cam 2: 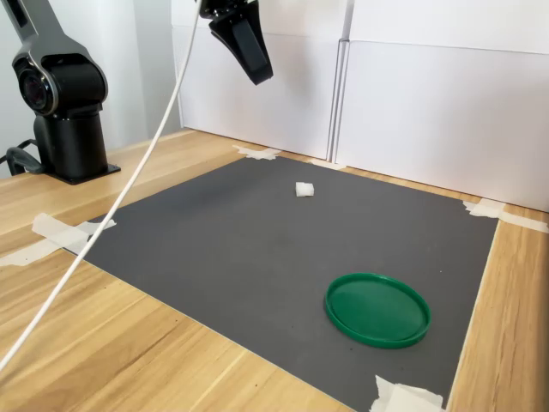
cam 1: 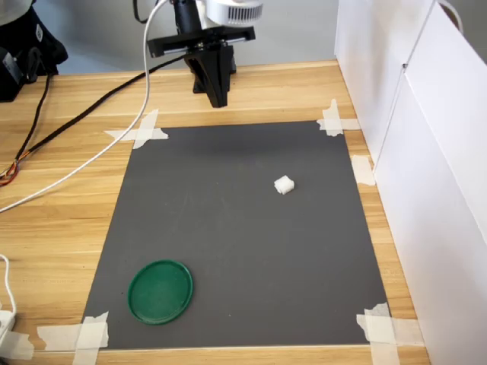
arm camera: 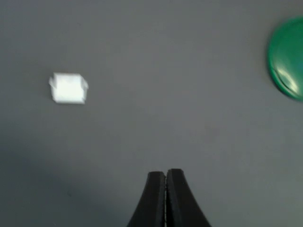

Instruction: Grasp a white terminal and put it in the green lid.

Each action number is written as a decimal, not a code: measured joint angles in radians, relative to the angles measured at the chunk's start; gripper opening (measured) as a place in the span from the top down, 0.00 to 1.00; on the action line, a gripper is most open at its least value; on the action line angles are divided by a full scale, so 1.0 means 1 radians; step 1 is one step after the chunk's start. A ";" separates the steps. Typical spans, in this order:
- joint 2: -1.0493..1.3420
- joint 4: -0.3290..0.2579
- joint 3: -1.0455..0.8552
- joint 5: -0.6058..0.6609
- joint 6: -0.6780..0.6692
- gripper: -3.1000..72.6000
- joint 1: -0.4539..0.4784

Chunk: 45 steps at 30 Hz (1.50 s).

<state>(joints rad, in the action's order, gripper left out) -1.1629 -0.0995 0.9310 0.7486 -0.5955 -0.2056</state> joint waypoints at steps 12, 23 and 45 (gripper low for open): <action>-0.194 0.012 0.116 0.148 -0.156 0.99 -0.125; -0.287 0.004 0.117 0.137 -0.314 0.65 -0.139; -0.326 -0.003 0.119 0.082 -0.105 0.08 -0.253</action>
<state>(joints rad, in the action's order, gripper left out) -1.4892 -0.1021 1.0498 0.8309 -0.7001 -0.4584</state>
